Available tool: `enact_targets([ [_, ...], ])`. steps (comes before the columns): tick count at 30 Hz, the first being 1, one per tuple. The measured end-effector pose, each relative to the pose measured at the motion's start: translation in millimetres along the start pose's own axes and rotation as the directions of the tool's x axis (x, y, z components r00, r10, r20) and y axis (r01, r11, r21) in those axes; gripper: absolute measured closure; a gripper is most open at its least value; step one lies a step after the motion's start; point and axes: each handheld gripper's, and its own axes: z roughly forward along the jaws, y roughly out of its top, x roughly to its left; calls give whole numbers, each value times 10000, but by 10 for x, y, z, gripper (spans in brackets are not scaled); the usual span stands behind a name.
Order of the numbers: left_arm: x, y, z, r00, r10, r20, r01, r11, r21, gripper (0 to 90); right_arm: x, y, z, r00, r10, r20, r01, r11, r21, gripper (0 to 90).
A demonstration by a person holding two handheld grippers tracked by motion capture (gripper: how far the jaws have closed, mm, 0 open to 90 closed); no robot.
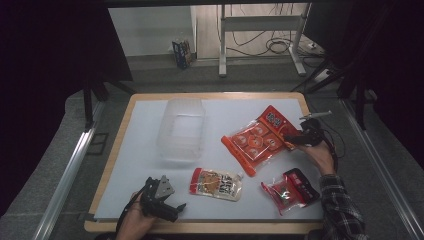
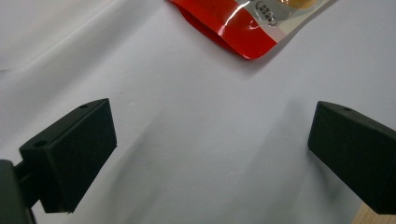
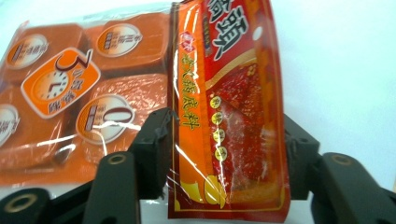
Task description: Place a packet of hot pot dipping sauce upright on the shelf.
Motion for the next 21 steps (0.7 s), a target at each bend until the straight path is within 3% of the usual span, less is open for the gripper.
enact_targets([
  [5,-5,1,6,10000,40,-16,-40,10000,30,12,-23,58,9,9990,-28,-441,29,10000,28,563],
  [7,-9,1,9,10000,62,-2,-62,10000,44,12,-8,65,16,9974,-268,-668,279,9995,146,589],
  [11,-23,4,20,9999,156,-14,-156,9998,94,13,32,102,56,9967,-690,-434,704,9970,336,569],
  [21,-26,3,20,9998,181,-9,-181,9998,86,14,51,277,312,9952,-870,-451,893,9946,525,548],
])
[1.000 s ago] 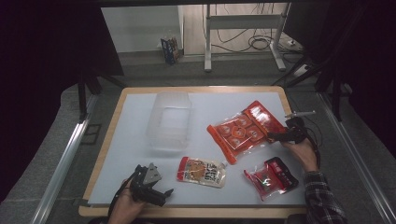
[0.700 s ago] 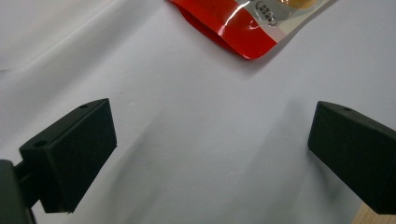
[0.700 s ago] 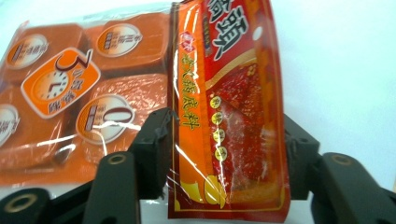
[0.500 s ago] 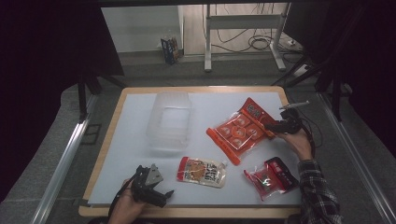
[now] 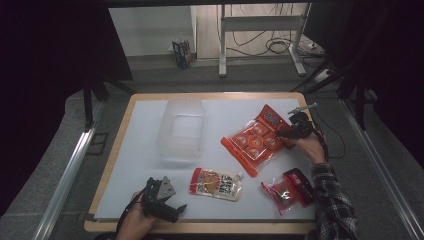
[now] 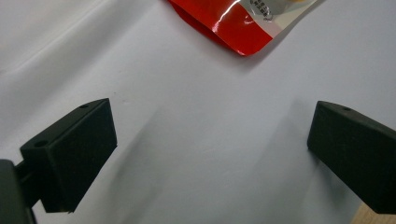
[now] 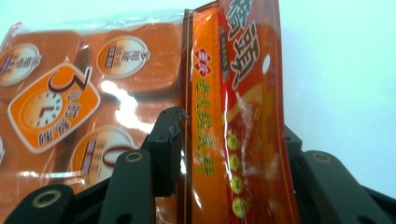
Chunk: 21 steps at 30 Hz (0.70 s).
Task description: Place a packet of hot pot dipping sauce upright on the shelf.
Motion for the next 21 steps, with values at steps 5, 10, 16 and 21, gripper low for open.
enact_targets([
  [5,-4,1,0,10000,34,-6,-34,10000,-4,15,-27,58,55,9997,227,-35,-227,9997,102,620],
  [10,-6,2,0,10000,54,-1,-54,10000,-2,16,-69,56,121,9983,578,106,-580,9981,205,756],
  [16,-8,3,-1,10000,73,-13,-73,10000,7,16,-30,67,162,9973,530,498,-548,9979,341,888],
  [21,-11,5,-2,10000,85,-35,-85,10000,0,16,25,77,89,9982,424,430,-438,9984,343,890],
])
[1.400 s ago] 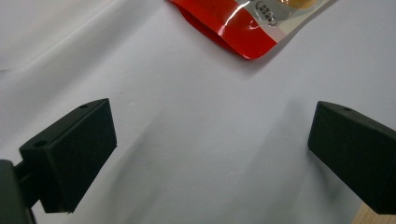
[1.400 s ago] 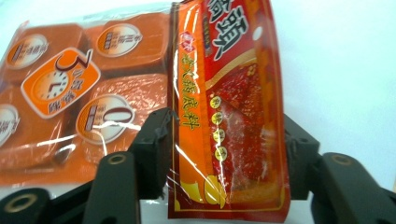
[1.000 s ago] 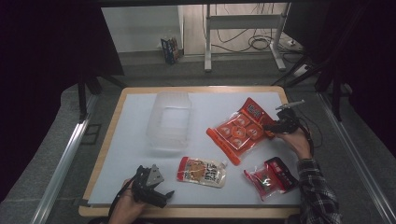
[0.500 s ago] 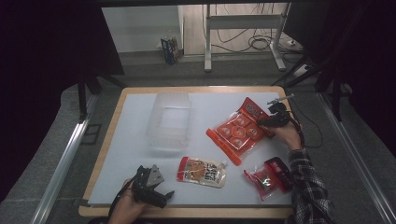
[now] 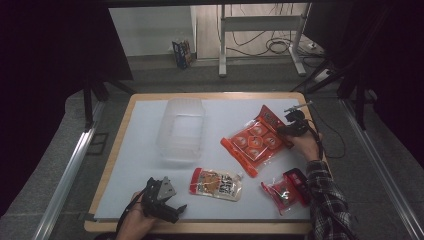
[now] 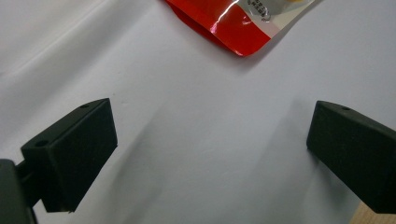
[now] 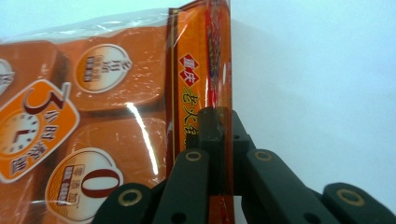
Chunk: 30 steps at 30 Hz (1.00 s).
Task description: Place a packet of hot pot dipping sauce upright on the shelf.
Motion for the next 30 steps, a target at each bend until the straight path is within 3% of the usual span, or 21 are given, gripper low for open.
enact_targets([
  [5,-3,2,0,10000,24,-12,-24,10000,6,16,63,-2,-113,9996,-262,90,263,9996,-101,889],
  [13,-7,4,1,10000,43,-31,-43,10000,-5,16,151,76,-329,9996,-243,-146,234,9977,-631,889],
  [20,-13,6,-2,9999,107,-52,-107,9999,-3,17,266,143,-501,9963,-258,-820,162,9932,-1151,889],
  [26,-18,9,-5,9998,155,-80,-155,9999,22,17,439,248,-661,9946,-694,-776,586,9893,-1333,889],
  [30,-19,9,-5,9998,164,-90,-164,9999,20,17,525,315,-790,9928,-633,-1013,462,9856,-1629,889],
])
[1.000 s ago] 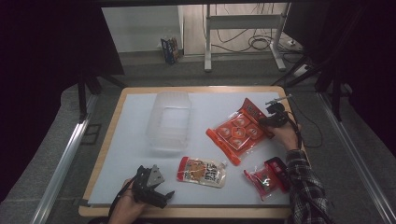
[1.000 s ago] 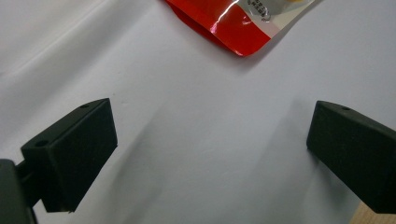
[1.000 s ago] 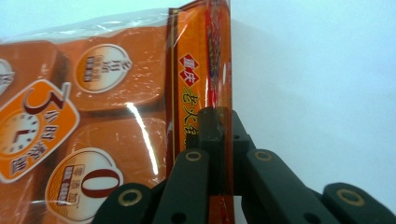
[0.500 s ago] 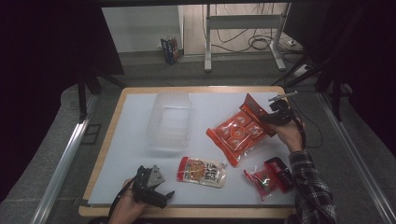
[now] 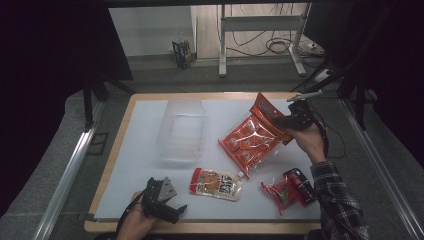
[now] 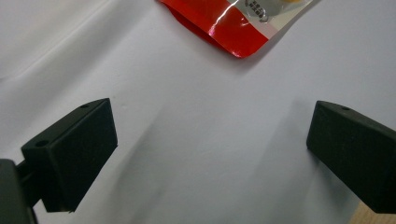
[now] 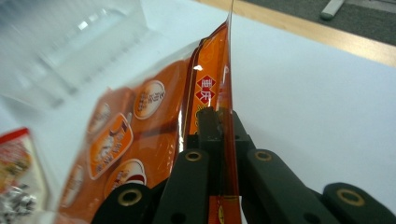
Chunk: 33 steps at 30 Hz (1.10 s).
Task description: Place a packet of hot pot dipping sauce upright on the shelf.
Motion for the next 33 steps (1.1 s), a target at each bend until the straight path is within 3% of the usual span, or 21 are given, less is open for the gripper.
enact_targets([
  [3,-2,1,-1,10000,24,-14,-24,10000,-1,17,94,71,-68,9999,-64,-104,62,9998,-208,889],
  [11,-6,4,-6,9999,100,-58,-100,9999,22,16,353,282,-240,9953,-224,-943,159,9975,-692,889],
  [22,-8,3,-13,9999,126,-99,-126,9999,-38,16,796,542,-301,9791,-1298,-1564,1174,9893,-860,891],
  [27,-6,3,-17,9999,111,-100,-112,9999,-81,16,912,622,-281,9707,-1344,-1993,1132,9870,-1141,892],
  [33,-1,2,-26,9999,77,-99,-78,9999,-142,16,1032,761,-265,9719,-1514,-1803,1309,9840,-1209,892],
])
